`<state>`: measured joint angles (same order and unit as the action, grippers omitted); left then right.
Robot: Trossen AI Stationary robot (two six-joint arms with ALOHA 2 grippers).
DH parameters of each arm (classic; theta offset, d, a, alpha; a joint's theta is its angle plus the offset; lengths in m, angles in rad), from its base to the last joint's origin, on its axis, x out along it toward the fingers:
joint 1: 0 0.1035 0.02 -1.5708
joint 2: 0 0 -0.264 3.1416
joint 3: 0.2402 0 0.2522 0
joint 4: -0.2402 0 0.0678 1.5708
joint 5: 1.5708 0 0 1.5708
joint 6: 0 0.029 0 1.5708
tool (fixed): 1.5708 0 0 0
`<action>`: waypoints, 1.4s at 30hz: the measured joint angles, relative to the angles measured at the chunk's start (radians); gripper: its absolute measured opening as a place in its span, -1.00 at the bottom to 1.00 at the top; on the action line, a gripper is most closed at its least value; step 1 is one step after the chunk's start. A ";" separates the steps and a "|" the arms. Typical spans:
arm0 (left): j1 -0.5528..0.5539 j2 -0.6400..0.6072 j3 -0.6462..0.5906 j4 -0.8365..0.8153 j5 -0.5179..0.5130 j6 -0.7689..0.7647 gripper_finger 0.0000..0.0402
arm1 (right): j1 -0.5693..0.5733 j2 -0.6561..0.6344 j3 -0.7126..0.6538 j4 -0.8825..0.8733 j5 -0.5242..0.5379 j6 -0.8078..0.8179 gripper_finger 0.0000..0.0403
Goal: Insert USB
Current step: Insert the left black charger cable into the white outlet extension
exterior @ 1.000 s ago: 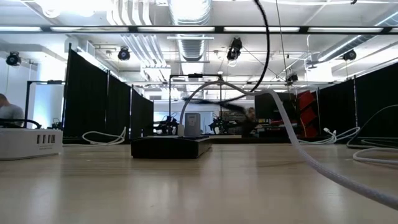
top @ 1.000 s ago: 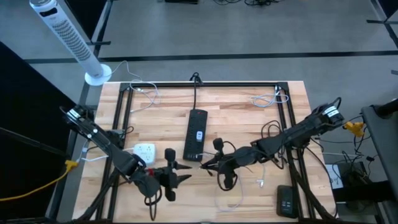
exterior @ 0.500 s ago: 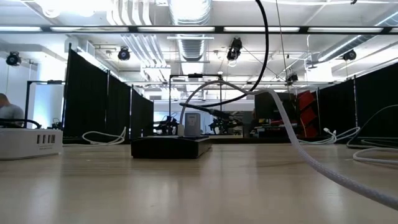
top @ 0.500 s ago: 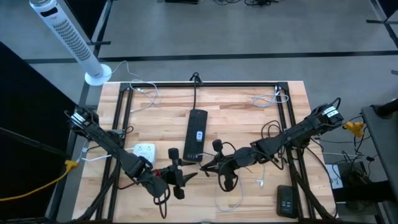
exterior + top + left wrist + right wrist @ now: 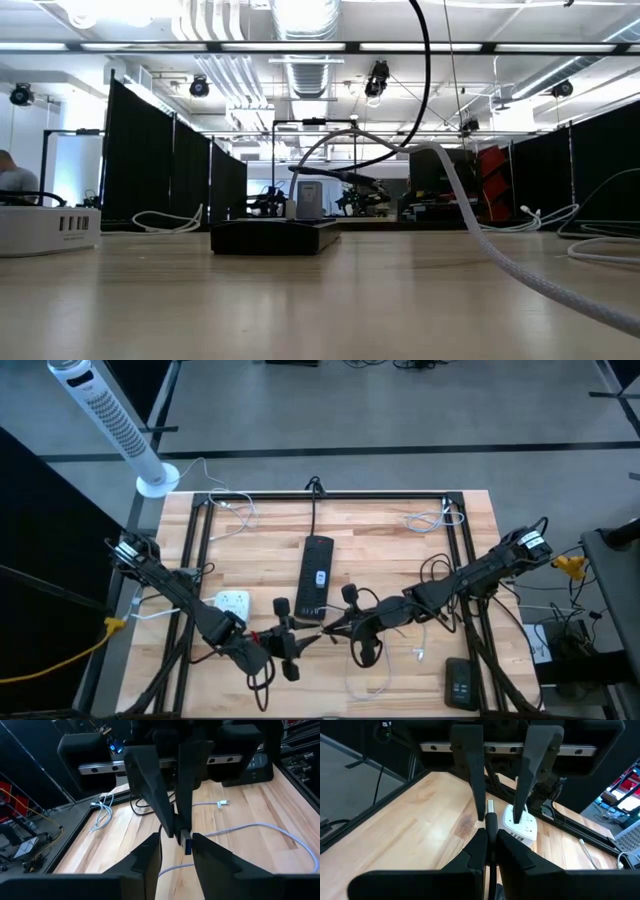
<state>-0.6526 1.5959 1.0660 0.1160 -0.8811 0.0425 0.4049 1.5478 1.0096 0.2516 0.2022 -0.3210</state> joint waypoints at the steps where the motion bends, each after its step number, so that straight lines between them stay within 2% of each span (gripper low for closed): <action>1: 0.000 0.000 0.000 -0.001 0.000 0.000 -0.53 | 0.000 0.000 0.000 0.000 0.002 -0.001 -0.92; 9: -0.001 0.000 0.000 -0.003 0.000 0.001 -0.96 | -0.001 0.000 0.000 0.001 0.007 -0.001 -0.92; 17: -0.017 0.000 0.000 0.015 -0.050 -0.003 -0.97 | -0.001 0.000 0.000 0.025 0.011 0.000 -0.91; 19: -0.027 0.000 0.000 0.016 -0.053 -0.016 -0.97 | 0.001 -0.003 0.000 0.018 0.008 0.015 -0.80; 23: -0.058 0.000 0.000 0.014 -0.081 -0.080 -0.98 | 0.004 -0.023 0.000 -0.007 0.016 0.018 -0.46; 26: -0.101 0.000 -0.002 0.008 -0.170 -0.091 -0.98 | 0.004 -0.027 0.000 -0.011 0.019 0.015 -0.26; 29: -0.156 0.000 -0.002 0.008 -0.282 -0.093 -0.98 | 0.003 -0.027 -0.001 -0.002 0.022 0.012 -0.14; 32: -0.222 0.000 -0.002 0.009 -0.367 -0.104 -0.98 | 0.003 -0.021 -0.033 0.124 0.004 -0.014 -0.12; 37: -0.329 0.000 -0.002 -0.013 -0.488 -0.178 -0.98 | -0.002 0.046 -0.152 0.571 -0.112 -0.056 -0.19; 39: -0.363 -0.007 -0.003 -0.044 -0.508 -0.235 -0.98 | -0.015 0.102 -0.167 0.723 -0.126 -0.051 -0.22; 42: -0.387 -0.022 -0.003 -0.107 -0.514 -0.348 -0.98 | -0.030 0.201 -0.155 0.857 -0.134 0.009 -0.26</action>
<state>-1.0399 1.5736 1.0634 0.0095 -1.3947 -0.3055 0.3749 1.7492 0.8543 1.1082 0.0682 -0.3117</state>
